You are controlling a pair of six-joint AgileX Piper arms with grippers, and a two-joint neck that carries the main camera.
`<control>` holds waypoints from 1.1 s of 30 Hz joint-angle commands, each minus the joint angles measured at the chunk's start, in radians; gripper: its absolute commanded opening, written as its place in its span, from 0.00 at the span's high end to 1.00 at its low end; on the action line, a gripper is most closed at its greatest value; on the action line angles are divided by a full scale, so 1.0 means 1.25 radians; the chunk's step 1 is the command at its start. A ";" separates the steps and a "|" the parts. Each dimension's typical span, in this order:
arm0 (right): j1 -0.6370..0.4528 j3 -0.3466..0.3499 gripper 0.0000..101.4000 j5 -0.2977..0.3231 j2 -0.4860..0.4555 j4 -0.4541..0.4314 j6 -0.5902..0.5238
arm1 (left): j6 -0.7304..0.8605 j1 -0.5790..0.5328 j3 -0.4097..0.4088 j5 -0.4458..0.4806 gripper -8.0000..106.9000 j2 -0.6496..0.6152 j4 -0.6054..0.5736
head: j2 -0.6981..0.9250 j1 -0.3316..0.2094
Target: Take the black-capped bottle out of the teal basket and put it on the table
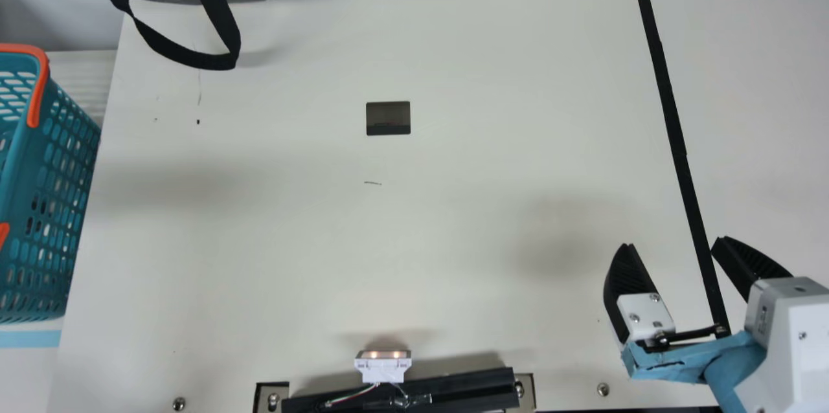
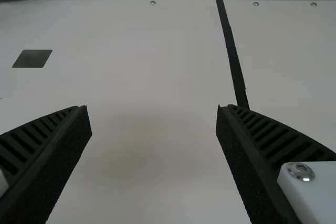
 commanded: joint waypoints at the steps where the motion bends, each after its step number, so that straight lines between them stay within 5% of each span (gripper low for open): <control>1: 0.000 0.000 0.10 0.000 0.000 0.000 0.000 | 0.002 -0.002 0.001 0.001 0.93 0.001 -0.005 | 0.007 -0.003; 13: 0.000 0.000 0.10 0.001 0.000 0.000 0.000 | -0.034 -0.003 0.013 0.018 0.93 -0.045 0.035 | 0.007 -0.003; 33: 0.000 0.000 0.10 0.001 0.000 0.000 0.000 | -0.297 0.016 -0.005 0.081 0.93 -0.244 0.301 | 0.007 -0.003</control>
